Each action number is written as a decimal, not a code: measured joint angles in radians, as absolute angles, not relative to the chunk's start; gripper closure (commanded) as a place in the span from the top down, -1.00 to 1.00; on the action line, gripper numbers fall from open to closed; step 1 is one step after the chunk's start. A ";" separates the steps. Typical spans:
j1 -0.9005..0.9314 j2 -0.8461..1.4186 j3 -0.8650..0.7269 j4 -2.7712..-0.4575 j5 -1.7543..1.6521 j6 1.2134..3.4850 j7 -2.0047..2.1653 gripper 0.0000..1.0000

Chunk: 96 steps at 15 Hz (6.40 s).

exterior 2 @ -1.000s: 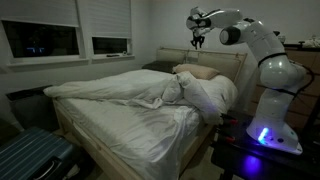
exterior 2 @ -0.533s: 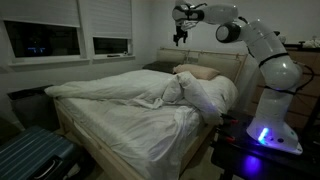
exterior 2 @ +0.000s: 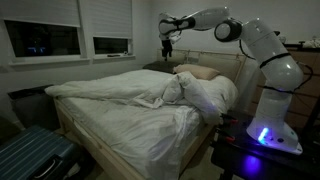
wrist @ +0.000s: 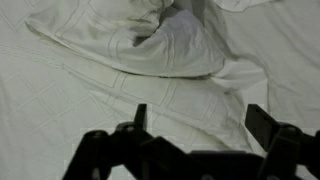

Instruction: Move the left side of the blanket to the right

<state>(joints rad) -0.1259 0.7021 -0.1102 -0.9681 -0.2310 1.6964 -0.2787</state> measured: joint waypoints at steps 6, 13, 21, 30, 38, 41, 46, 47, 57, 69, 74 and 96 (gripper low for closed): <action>-0.146 0.686 -0.111 -1.231 -0.340 1.753 -0.530 1.00; -0.158 0.669 -0.116 -1.425 -0.599 1.789 -0.750 1.00; -0.102 0.669 -0.114 -1.530 -1.001 1.900 -0.784 1.00; -0.149 0.697 -0.088 -1.548 -1.017 1.956 -0.808 1.00; -0.233 0.725 -0.038 -1.472 -0.801 1.978 -1.198 1.00; -0.247 0.727 -0.036 -1.425 -0.703 1.978 -1.334 1.00; -0.245 0.727 -0.037 -1.360 -0.586 1.977 -1.505 1.00; -0.243 0.729 -0.040 -1.353 -0.574 1.976 -1.525 1.00; -0.262 0.869 -0.112 -1.256 -0.543 1.976 -1.652 1.00; -0.282 0.970 -0.180 -1.104 -0.459 1.975 -1.599 -0.59; -0.296 0.969 -0.213 -1.051 -0.445 1.973 -1.486 -1.00; -0.512 0.964 -0.303 -0.636 -0.406 1.881 -1.079 -0.98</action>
<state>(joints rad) -0.5122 0.9641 -0.3035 -0.6361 -0.4060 1.8806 -1.0794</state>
